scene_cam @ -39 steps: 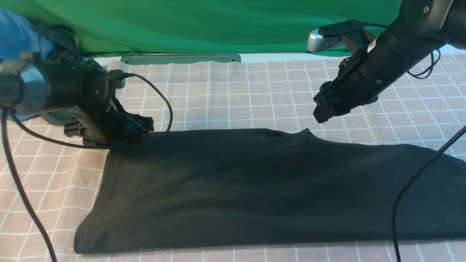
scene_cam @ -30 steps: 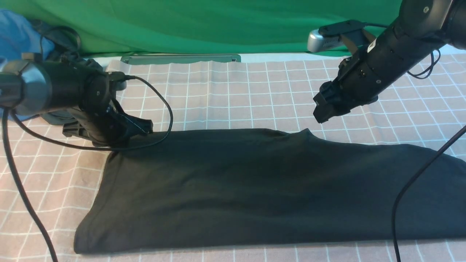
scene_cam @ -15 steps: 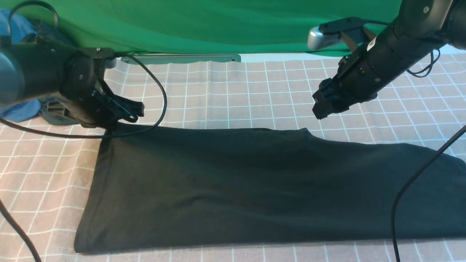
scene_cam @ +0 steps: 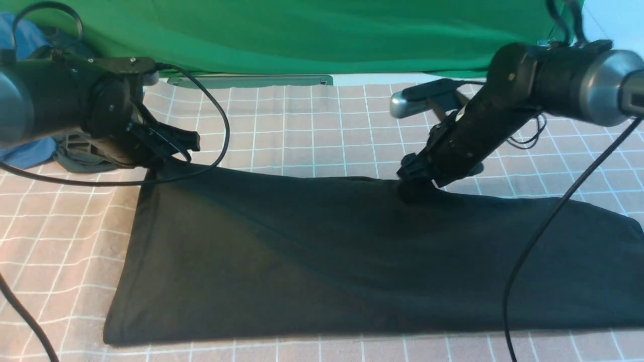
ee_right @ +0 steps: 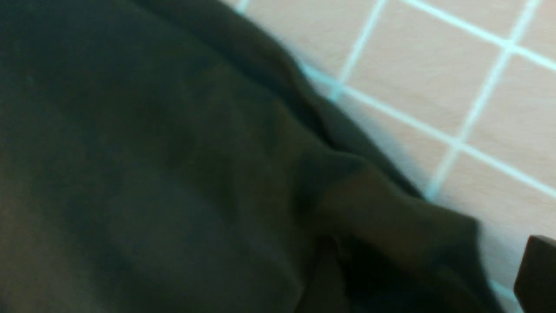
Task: Fold a long-sleeved shirt over a pink coffee tablecloth.
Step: 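Pull the folded dark garment lengthwise by its ends to straighten it flat on the table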
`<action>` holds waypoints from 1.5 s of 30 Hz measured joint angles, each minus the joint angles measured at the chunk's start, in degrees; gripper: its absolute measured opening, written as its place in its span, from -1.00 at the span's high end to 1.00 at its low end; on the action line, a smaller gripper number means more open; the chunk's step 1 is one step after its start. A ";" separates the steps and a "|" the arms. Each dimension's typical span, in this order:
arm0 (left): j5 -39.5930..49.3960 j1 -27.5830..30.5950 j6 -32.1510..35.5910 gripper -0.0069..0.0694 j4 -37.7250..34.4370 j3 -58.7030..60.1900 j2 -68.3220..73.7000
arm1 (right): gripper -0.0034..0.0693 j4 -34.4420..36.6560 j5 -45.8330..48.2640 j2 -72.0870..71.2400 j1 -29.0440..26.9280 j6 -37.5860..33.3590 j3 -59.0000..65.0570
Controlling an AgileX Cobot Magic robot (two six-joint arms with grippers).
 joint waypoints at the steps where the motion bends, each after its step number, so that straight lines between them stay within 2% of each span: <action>1: 0.19 0.00 0.00 0.72 0.00 0.00 0.00 | -0.57 0.00 -0.35 0.14 0.40 -0.19 0.00; 3: 0.62 0.00 -0.04 0.72 0.00 0.00 0.00 | -0.34 0.00 -0.89 0.20 0.53 -0.31 0.00; 4: 0.75 0.00 -0.04 0.72 0.00 0.00 0.00 | -0.15 0.00 -1.28 0.20 0.53 -0.42 0.00; 7: 1.06 0.00 -0.45 0.72 0.00 0.00 0.00 | 0.62 0.00 -3.50 0.20 0.42 -1.16 0.00; 10: 1.80 0.00 -0.82 0.72 0.00 0.00 0.00 | 0.71 0.00 -4.52 0.07 0.32 -1.26 0.00; 12: 2.23 0.00 -1.05 0.72 0.21 0.00 0.00 | 0.71 -0.08 -4.77 -0.06 0.32 -1.26 0.00; 19: 3.70 0.00 -7.98 0.72 6.03 0.00 -0.09 | 0.71 -0.23 -7.54 -1.01 -0.30 -1.28 0.00; 24: 1.58 0.00 -8.35 0.72 7.35 0.00 0.25 | 0.71 -0.23 -9.56 -1.01 -0.30 -1.28 0.00; 31: 1.02 0.00 -8.82 0.65 7.60 0.00 2.22 | 0.58 -0.26 -12.36 0.04 -0.30 -1.33 0.00; 34: 0.43 0.00 -8.95 0.40 8.15 0.00 2.88 | 0.38 -0.54 -13.24 0.50 -0.30 -1.33 0.00; 37: -0.03 0.00 -9.46 0.10 9.47 -0.31 2.42 | 0.07 -1.09 -14.12 0.32 -0.30 -1.53 0.00; 40: 1.43 0.00 -11.29 -0.03 9.77 -1.38 0.13 | -0.16 -3.18 -12.24 -1.48 -0.49 -2.33 0.00; 41: 2.42 0.00 -11.47 -0.01 8.72 -1.62 -1.71 | -0.20 -4.12 -9.87 -3.42 -0.61 -2.46 0.00; 43: 3.37 0.00 -10.11 0.08 4.91 -1.67 -5.10 | -0.16 -5.44 -4.89 -6.30 -0.71 -2.58 0.00; 45: 3.99 -0.05 -4.22 0.33 -2.99 -1.59 -8.86 | 0.03 -6.82 0.68 -9.97 -0.78 -2.63 0.00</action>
